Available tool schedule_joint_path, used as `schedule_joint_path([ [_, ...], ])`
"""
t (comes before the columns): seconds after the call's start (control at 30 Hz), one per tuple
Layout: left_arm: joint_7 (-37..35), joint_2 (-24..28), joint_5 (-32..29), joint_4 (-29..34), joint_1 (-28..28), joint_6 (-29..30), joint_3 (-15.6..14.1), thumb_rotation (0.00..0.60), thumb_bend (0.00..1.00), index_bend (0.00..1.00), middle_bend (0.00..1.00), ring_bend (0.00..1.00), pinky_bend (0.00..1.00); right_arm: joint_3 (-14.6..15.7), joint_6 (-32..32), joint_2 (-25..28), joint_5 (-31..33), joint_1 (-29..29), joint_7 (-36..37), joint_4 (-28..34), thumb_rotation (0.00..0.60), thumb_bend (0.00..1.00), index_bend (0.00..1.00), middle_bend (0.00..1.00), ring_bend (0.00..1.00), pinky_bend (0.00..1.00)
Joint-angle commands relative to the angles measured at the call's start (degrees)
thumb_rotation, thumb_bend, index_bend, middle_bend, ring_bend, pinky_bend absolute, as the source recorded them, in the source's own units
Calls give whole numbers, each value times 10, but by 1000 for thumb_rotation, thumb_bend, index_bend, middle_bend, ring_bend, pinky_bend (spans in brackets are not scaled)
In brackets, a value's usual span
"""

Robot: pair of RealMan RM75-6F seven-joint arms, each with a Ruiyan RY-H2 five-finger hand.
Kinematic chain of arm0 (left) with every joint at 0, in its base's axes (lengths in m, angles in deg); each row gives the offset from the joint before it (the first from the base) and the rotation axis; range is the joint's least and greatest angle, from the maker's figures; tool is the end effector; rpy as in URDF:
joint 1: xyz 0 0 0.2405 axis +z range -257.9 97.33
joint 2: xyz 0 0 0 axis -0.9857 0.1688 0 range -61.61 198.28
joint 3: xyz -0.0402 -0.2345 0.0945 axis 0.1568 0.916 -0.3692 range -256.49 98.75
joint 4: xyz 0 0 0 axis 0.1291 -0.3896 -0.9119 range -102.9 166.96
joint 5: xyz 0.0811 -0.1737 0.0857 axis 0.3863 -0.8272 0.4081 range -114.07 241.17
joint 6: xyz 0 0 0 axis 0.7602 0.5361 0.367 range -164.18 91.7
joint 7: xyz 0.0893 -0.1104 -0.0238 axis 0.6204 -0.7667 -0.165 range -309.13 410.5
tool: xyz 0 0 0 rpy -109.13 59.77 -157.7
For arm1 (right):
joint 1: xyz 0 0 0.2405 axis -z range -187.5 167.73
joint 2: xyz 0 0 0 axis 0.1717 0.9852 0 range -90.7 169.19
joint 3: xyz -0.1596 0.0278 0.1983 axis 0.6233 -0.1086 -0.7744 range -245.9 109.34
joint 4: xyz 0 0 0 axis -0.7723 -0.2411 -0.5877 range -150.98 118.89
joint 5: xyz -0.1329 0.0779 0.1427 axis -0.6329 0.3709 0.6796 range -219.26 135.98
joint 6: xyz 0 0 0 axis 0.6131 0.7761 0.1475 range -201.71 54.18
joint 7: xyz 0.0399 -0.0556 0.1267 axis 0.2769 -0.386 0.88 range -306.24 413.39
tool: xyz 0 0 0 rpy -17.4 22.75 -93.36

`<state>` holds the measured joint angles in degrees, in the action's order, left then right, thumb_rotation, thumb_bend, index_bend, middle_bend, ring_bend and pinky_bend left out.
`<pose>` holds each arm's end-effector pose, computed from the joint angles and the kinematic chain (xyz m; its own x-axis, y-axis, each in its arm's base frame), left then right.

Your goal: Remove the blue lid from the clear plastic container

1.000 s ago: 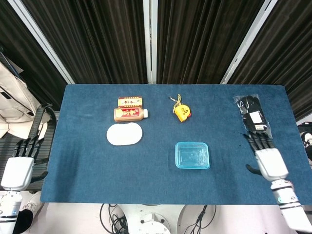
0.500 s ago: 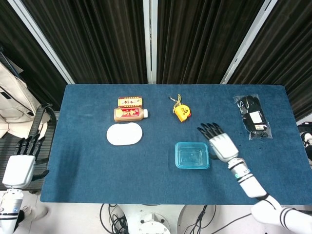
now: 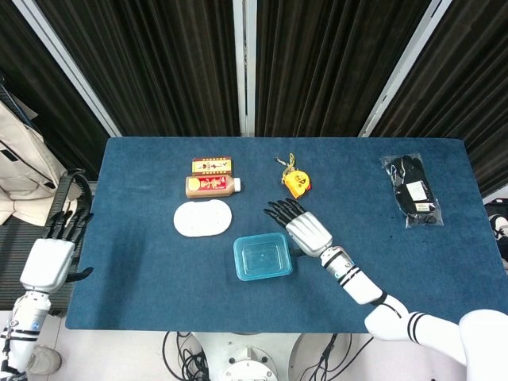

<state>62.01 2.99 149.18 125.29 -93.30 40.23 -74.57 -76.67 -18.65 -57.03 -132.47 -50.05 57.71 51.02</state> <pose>-0.2830 0.2271 0.1345 0.5454 0.0493 0.8367 0.8321 -0.1524 -0.5334 -0.1582 -0.3380 -0.0480 0.4176 -0.2388 0.8767 -0.7915 -0.5694 0.2219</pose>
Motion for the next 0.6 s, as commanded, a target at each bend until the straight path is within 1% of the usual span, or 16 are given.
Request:
schedule_joint_path([
  [0.03,3,1,6,15,-41,-53,7,600,0,41,0,0,0,9,0,5,-1,-2,-1,18,600,60,0,0,0,0],
  [0.2,13,-17,6,33,-96,-123,13,600,0,42,0,0,0,25,22,23,-9,8,-4,53,600,50,0,0,0,0],
  [0.37,33,-54,-6,51,-144,-181,20,600,0,41,0,0,0,36,74,57,-19,33,-16,94,600,35,0,0,0,0],
  [0.5,40,-87,-8,71,-174,-209,22,600,0,42,0,0,0,40,137,112,-27,67,-34,133,600,31,0,0,0,0],
  [0.6,33,-114,-2,85,-198,-227,24,600,0,41,0,0,0,35,181,164,-17,98,-47,164,600,31,0,0,0,0],
])
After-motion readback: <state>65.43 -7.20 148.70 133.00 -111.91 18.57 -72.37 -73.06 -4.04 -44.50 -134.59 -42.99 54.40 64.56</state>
